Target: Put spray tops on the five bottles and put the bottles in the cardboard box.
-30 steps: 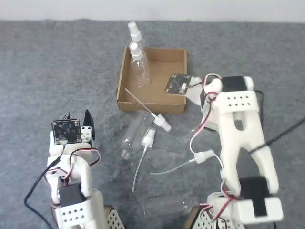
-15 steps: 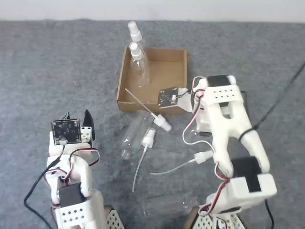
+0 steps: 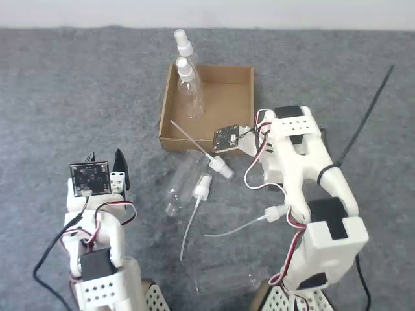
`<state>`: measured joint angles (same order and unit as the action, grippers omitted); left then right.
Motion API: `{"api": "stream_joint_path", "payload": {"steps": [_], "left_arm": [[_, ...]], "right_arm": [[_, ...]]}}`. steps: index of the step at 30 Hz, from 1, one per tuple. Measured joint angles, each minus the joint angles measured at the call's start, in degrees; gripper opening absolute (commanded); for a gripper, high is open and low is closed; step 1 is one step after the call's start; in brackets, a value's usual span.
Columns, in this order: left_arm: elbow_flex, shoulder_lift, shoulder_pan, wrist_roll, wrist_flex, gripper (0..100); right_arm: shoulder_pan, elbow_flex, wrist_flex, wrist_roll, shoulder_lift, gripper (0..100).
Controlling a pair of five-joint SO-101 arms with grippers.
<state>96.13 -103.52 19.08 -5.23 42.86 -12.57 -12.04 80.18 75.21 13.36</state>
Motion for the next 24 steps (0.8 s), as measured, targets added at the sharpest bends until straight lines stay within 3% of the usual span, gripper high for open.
{"api": "stream_joint_path", "payload": {"steps": [8,17,24], "left_arm": [[0.00,0.00,0.00,0.00,0.00,17],[0.00,0.00,0.00,0.00,0.00,17],[0.00,0.00,0.00,0.00,0.00,17]], "right_arm": [[0.09,0.00,-0.09,0.00,0.09,16.2],[-0.62,-2.90,-5.45,0.00,0.09,26.3],[-0.53,-4.66,-7.12,0.00,0.09,11.9]]}}
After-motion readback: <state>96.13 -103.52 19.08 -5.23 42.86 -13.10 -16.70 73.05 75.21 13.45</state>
